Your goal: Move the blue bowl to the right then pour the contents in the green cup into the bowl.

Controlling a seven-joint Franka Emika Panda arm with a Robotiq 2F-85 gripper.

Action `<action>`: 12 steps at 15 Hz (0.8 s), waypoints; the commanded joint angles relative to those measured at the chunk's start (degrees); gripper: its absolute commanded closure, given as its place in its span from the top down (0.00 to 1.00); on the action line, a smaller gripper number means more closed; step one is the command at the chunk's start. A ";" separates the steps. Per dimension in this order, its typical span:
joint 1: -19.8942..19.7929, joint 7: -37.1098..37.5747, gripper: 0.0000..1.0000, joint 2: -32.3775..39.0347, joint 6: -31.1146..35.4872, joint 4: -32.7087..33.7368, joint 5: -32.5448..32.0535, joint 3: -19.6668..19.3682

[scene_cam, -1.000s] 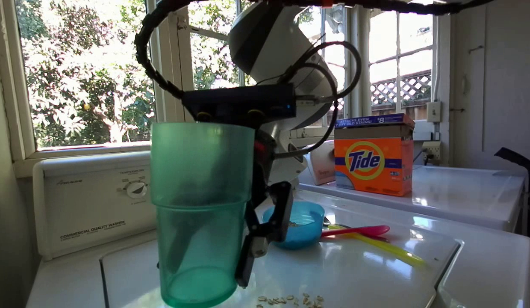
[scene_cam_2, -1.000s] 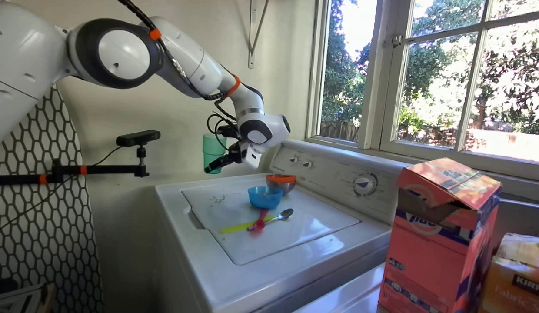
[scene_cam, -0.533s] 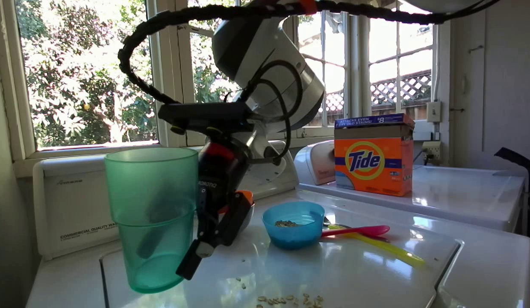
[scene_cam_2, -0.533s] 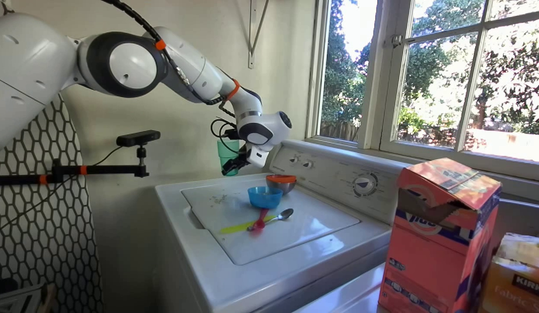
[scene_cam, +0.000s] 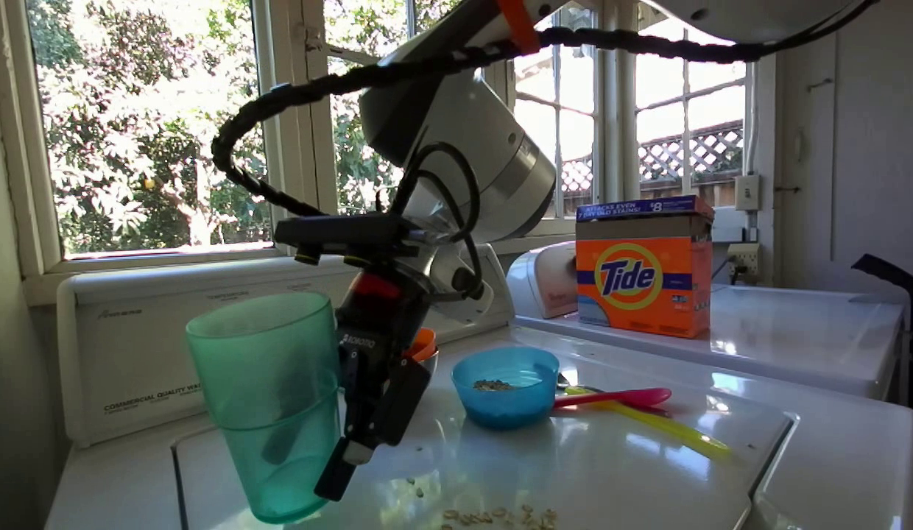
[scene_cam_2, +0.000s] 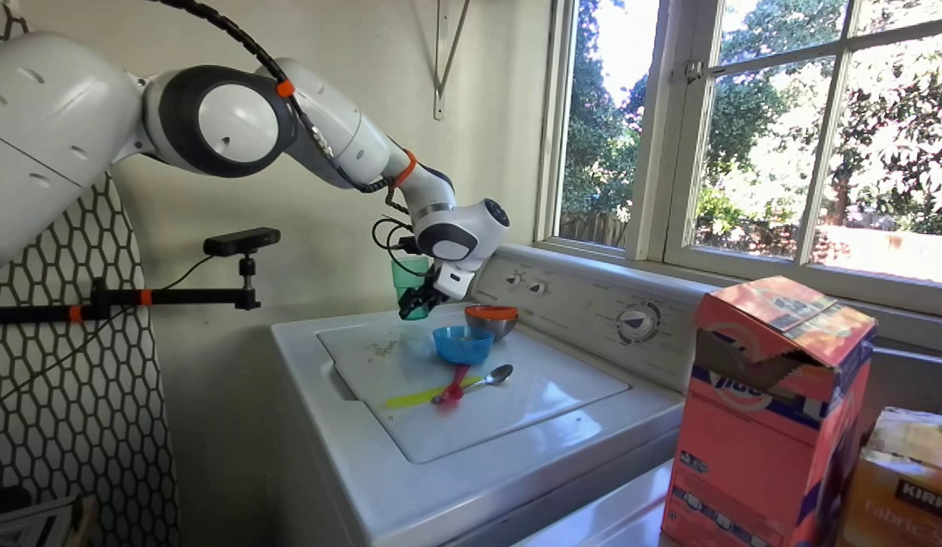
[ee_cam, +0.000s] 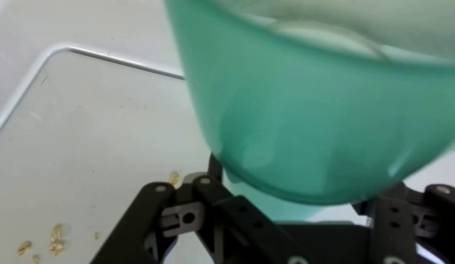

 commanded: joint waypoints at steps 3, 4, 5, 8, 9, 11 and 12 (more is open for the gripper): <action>-0.68 5.04 0.50 2.24 -0.89 1.47 -0.46 0.40; -0.83 5.50 0.50 2.44 -1.02 1.51 -0.29 0.52; -0.91 5.92 0.50 2.59 -1.05 1.52 -0.25 0.59; -1.13 6.64 0.95 2.57 -1.69 1.64 -0.35 0.85; -1.10 6.94 1.00 2.31 -1.88 1.58 -0.58 0.81; -1.00 8.22 1.00 0.92 -2.89 0.98 -1.62 0.34; -1.19 8.03 1.00 0.07 -3.85 0.61 -2.09 0.30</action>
